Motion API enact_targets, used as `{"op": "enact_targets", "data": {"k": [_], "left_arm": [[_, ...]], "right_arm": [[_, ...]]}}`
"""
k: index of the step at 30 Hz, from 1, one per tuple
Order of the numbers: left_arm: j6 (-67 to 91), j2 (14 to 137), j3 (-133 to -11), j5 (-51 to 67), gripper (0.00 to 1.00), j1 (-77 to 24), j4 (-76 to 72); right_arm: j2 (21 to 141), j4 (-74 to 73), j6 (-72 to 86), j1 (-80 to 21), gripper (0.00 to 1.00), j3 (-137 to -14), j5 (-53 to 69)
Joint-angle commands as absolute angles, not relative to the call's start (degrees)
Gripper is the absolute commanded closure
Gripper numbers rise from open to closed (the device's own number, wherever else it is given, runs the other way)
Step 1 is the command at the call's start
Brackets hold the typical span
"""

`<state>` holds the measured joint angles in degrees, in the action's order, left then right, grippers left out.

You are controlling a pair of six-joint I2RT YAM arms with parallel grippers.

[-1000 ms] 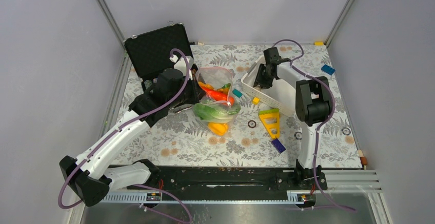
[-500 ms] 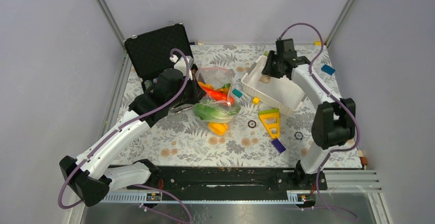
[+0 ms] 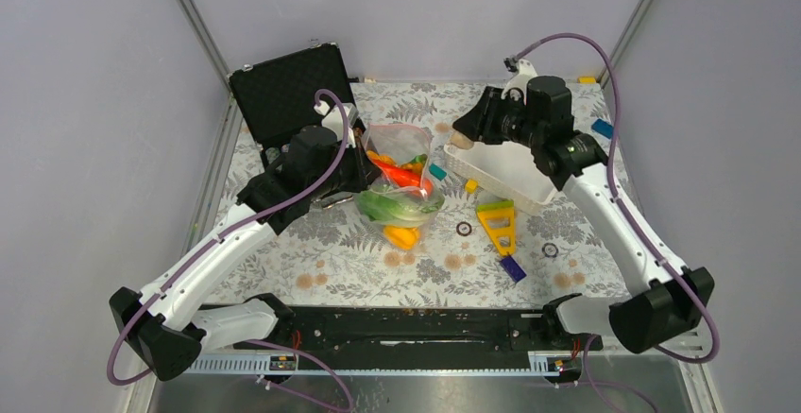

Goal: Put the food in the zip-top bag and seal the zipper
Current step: Place the fake vegetable in the zipper food storage bag.

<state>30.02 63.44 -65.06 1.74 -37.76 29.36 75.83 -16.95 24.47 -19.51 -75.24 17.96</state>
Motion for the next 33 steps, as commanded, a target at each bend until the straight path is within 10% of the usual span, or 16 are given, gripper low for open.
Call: {"op": "enact_targets", "data": {"k": [1,18,33], "left_arm": [[30.1,61.9,-65.4,3.2,0.99,-37.5,25.7],[32.5,60.8,-66.0,5.5,0.97,-37.5,27.3],[27.5,58.1,-64.4,1.3,0.97,-37.5,31.6]], "right_arm": [[71.1,-12.3,23.8,-25.0,0.77,-77.0,22.7],[83.0,-15.4,10.8,-46.1,0.65,-85.6,-0.2],[80.7,-8.3,5.1,-48.3,0.05,-78.2,14.8]]}}
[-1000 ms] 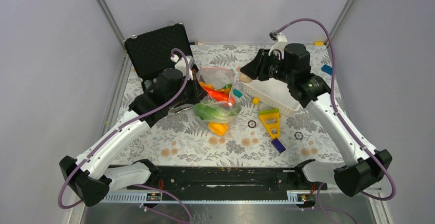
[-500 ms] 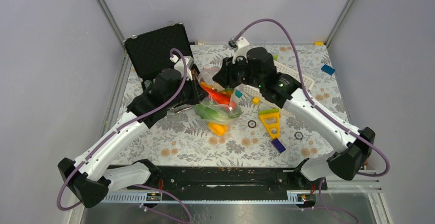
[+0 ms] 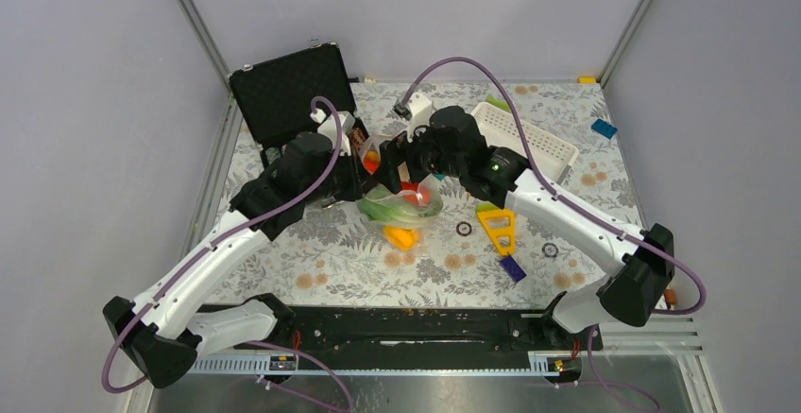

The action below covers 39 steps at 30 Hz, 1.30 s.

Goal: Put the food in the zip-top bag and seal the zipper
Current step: Place the fake vegetable in the zipper food storage bag, then zip the zipper food storage bag at the center of the board.

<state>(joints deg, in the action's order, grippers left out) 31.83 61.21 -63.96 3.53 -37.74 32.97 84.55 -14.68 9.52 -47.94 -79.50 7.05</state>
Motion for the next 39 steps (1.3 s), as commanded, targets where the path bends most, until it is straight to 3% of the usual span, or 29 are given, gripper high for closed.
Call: {"op": "enact_targets", "data": {"k": [1,9,20,26,39], "left_arm": [[26.1,57.9,-64.9,1.3,0.96,-37.5,31.6],[25.9,54.3,-64.3,0.3,0.92,-37.5,30.8],[33.5,54.0,-64.7,-1.7,0.92,-37.5,29.7],[39.5,56.2,-67.0,-8.2,0.92,-37.5,33.3],[43.2,55.4,-67.3,-6.4,0.93,-37.5,36.1]], "right_arm": [[79.8,-6.8,4.3,-48.3,0.01,-77.3,15.3],[71.4,4.9,2.8,-48.3,0.00,-70.0,21.7],[59.4,0.8,6.2,-48.3,0.00,-62.2,16.8],[53.9,-7.9,-2.2,-48.3,0.01,-55.5,15.0],[56.6,29.1,-10.8,-48.3,0.12,-37.1,13.8]]}}
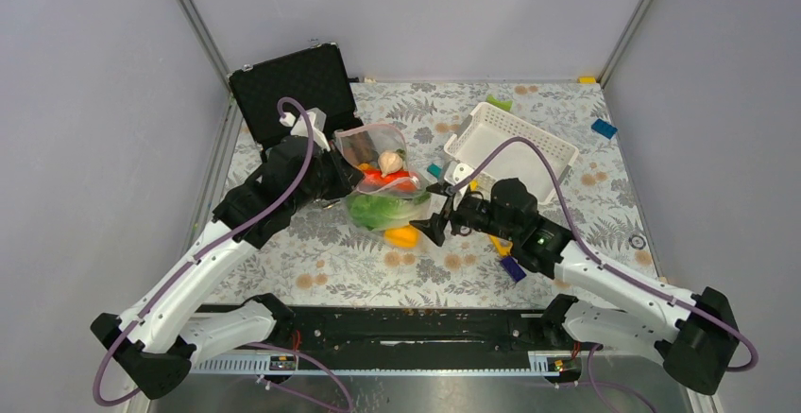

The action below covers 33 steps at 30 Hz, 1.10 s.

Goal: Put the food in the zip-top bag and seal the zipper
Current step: Zip the zipper food storage bag at the center of the board.

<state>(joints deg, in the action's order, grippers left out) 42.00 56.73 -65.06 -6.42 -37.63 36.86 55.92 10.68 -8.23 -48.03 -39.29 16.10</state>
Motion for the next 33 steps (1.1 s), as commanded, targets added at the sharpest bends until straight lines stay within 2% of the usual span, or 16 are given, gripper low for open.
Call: {"op": "enact_targets", "data": {"k": [1,14,23,30,33], "left_arm": [[43.2,55.3,-67.2,-6.3,0.93,-37.5,36.0],[41.3,55.1,-67.3,-4.8,0.93,-37.5,36.5],[40.6,55.1,-67.0,-3.6,0.94,-37.5,38.1],[40.4,54.7,-67.0,-3.0,0.93,-37.5,38.2],[40.4,54.7,-66.9,-2.9,0.93,-37.5,38.2]], "right_arm": [[57.1,31.4,-10.9,-48.3,0.12,-36.6,14.2],[60.7,38.2,-10.8,-44.7,0.16,-34.4,12.9],[66.3,45.1,-7.8,-37.5,0.22,-34.9,29.1],[70.5,51.1,-5.9,-37.0,0.30,-36.0,30.0],[72.5,54.7,-3.9,-36.5,0.31,-36.5,32.0]]}}
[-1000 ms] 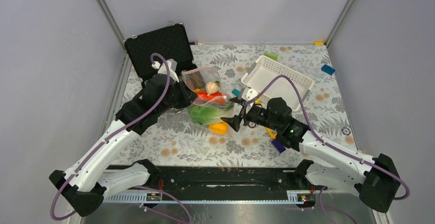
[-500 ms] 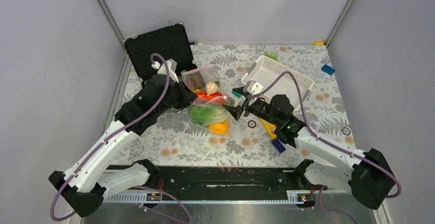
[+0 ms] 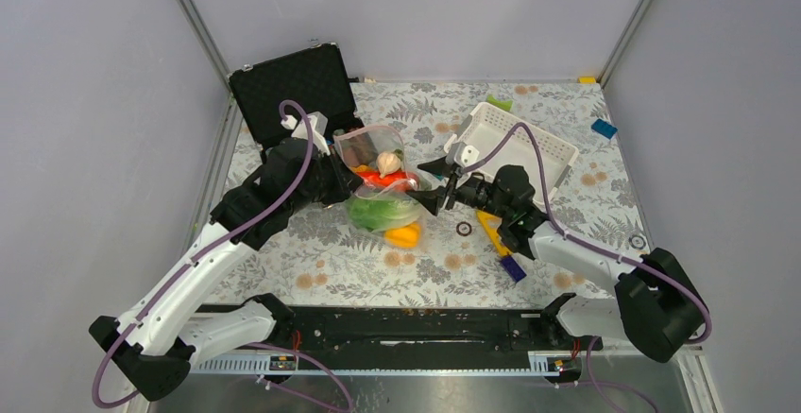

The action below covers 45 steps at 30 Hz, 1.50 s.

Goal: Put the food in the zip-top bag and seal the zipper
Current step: Zip the zipper food storage bag at the center of the board.

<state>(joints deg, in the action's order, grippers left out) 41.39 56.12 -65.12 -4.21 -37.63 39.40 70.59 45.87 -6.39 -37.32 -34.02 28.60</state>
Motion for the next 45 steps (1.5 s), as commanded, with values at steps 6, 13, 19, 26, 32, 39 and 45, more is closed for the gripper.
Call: {"op": "enact_targets", "data": {"k": [6,13,19,26,32,39,45], "left_arm": [[40.5,54.9,-66.8,-2.7,0.94,-37.5,38.2],[40.3,54.8,-66.8,-3.4,0.93,-37.5,38.2],[38.4,53.2,-68.9,-6.9,0.74,-37.5,40.5],[32.5,48.2,-72.8,-10.9,0.20,-37.5,39.9],[20.7,48.9,-78.2,1.4,0.01,-37.5,30.6],[7.7,55.3,-82.6,29.0,0.01,-37.7,25.6],[-2.7,63.1,-85.4,30.8,0.01,-42.4,30.6]], "right_arm": [[74.4,58.1,-1.8,-36.5,0.35,-37.5,34.0],[74.5,58.7,-0.4,-36.3,0.72,-38.2,35.7],[71.9,57.5,3.7,-34.2,0.95,-38.3,43.0],[64.8,46.2,4.0,-33.7,0.97,-41.1,50.0],[62.7,43.7,10.6,-32.7,0.98,-42.6,51.1],[61.3,35.9,12.5,-32.3,1.00,-46.4,51.8],[60.0,18.4,12.5,-32.3,1.00,-52.3,48.3]]}}
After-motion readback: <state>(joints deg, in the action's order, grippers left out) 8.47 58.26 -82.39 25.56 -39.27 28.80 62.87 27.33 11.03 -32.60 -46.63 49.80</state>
